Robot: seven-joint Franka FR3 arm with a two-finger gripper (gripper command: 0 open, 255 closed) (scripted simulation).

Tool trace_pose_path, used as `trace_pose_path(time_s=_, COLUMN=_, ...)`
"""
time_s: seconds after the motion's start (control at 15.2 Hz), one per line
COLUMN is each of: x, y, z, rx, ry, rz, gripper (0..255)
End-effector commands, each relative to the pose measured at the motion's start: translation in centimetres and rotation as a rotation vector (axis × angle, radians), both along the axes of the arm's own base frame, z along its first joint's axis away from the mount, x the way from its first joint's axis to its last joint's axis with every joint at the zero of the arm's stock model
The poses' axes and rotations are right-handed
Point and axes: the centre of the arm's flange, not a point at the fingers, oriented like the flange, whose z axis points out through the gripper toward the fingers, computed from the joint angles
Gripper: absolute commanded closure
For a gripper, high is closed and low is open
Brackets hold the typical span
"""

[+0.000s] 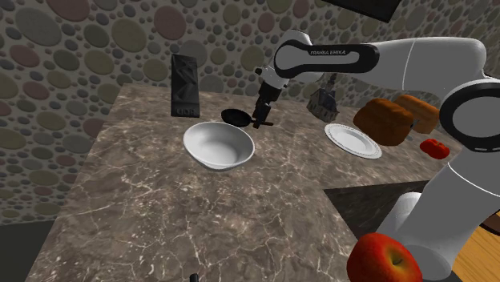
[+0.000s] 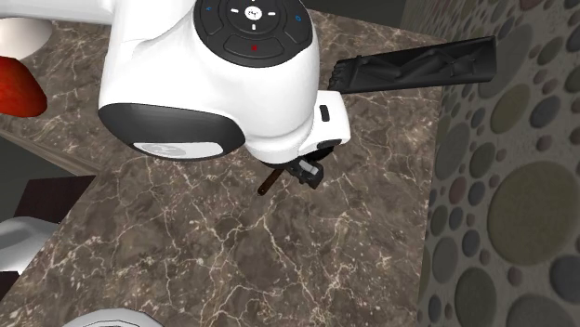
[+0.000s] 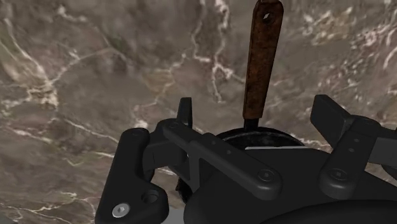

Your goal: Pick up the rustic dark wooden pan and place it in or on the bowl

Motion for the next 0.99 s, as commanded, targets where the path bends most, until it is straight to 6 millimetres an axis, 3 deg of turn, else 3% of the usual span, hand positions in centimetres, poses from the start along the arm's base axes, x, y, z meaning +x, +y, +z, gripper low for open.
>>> trace_pose_path(time_s=0.0, x=0.0, y=0.0, z=0.0, rx=0.000, ry=0.000, rz=0.000, gripper=0)
trace_pose_path(time_s=0.13, x=0.0, y=0.0, z=0.0, rx=0.000, ry=0.000, rz=0.000, gripper=0)
trace_pose_path(time_s=0.2, x=0.0, y=0.0, z=0.0, rx=0.000, ry=0.000, rz=0.000, gripper=255)
trace_pose_path(time_s=0.73, x=-0.2, y=-0.2, z=-0.2, rx=0.000, ry=0.000, rz=0.000, gripper=255)
trace_pose_path(time_s=0.92, x=0.0, y=0.0, z=1.1, rx=0.000, ry=0.000, rz=0.000, gripper=255)
